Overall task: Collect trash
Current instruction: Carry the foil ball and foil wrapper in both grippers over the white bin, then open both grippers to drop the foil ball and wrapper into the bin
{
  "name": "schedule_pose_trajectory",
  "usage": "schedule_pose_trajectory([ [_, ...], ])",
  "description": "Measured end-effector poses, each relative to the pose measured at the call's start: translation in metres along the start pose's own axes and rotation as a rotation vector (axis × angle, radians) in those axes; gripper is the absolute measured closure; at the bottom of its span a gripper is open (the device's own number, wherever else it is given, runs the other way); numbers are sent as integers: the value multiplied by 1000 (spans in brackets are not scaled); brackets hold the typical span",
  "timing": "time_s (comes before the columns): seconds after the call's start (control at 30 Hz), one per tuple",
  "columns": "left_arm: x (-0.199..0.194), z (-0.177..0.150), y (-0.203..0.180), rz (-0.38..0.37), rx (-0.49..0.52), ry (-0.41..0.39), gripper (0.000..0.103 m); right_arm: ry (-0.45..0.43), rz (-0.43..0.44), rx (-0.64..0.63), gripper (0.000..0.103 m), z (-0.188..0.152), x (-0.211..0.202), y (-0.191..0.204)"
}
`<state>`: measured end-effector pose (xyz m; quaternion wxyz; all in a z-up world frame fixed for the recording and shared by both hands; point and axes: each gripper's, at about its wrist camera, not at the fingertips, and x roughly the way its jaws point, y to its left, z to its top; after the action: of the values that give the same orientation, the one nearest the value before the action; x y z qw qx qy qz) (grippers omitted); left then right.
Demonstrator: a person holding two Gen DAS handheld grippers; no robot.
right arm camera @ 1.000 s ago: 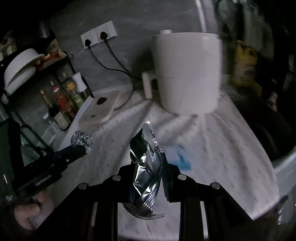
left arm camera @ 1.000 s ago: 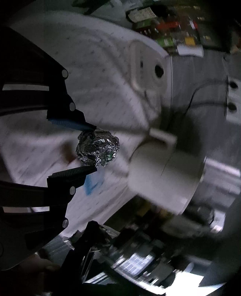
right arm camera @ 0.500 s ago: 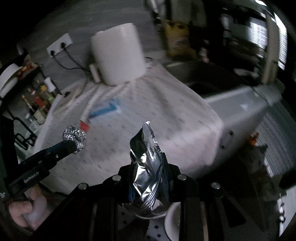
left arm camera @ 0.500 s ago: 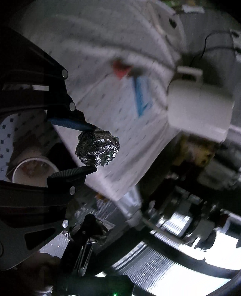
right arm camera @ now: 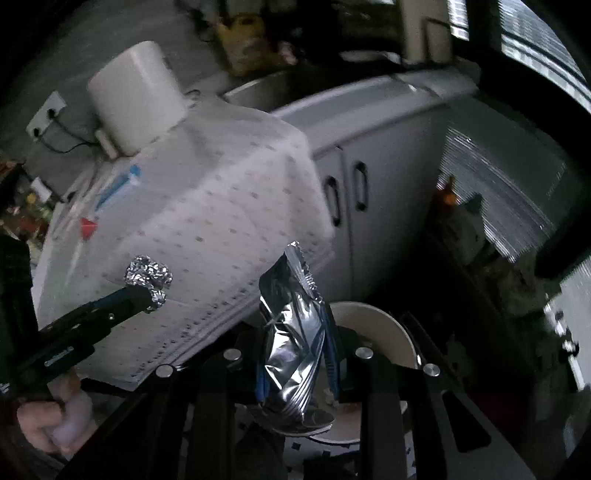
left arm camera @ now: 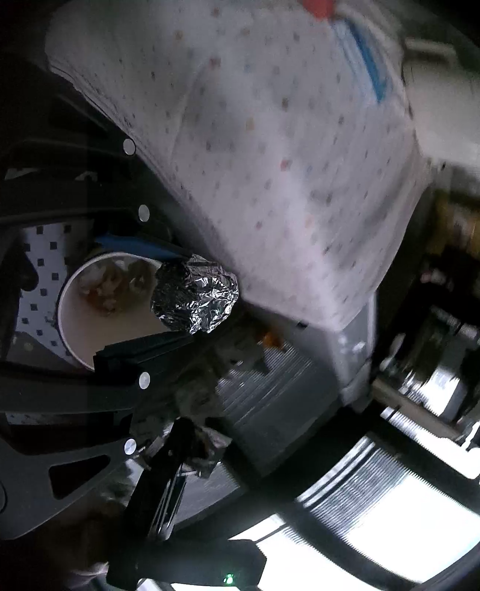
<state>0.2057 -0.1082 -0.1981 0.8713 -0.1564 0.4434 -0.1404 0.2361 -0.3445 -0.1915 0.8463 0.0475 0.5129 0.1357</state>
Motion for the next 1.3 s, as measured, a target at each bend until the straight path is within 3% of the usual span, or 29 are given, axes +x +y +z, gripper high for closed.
schedule_pose_trajectory([
  [0.17,21,-12,-8,-37,38,39,65,29,-38,41,74,-20,17,-18],
  [0.3,31,-18,-8,-49,20,62,65,28,-89,56,40,-29,26,-29],
  [0.53,45,-19,-14,-71,50,124,64,25,-123,99,24,-27,19,-37],
  [1.07,115,-35,-52,-96,203,341,62,-22,-198,271,22,-44,-24,-89],
  [1.1,117,-38,-55,-93,213,354,60,-24,-204,284,22,-48,-28,-95],
  [1.17,121,-41,-60,-96,228,369,39,-28,-211,303,22,-53,-33,-104],
  [1.2,121,-41,-62,-93,230,369,33,-30,-216,313,22,-57,-36,-109],
  [1.3,117,-38,-62,-81,218,359,26,-35,-221,338,22,-65,-43,-120],
])
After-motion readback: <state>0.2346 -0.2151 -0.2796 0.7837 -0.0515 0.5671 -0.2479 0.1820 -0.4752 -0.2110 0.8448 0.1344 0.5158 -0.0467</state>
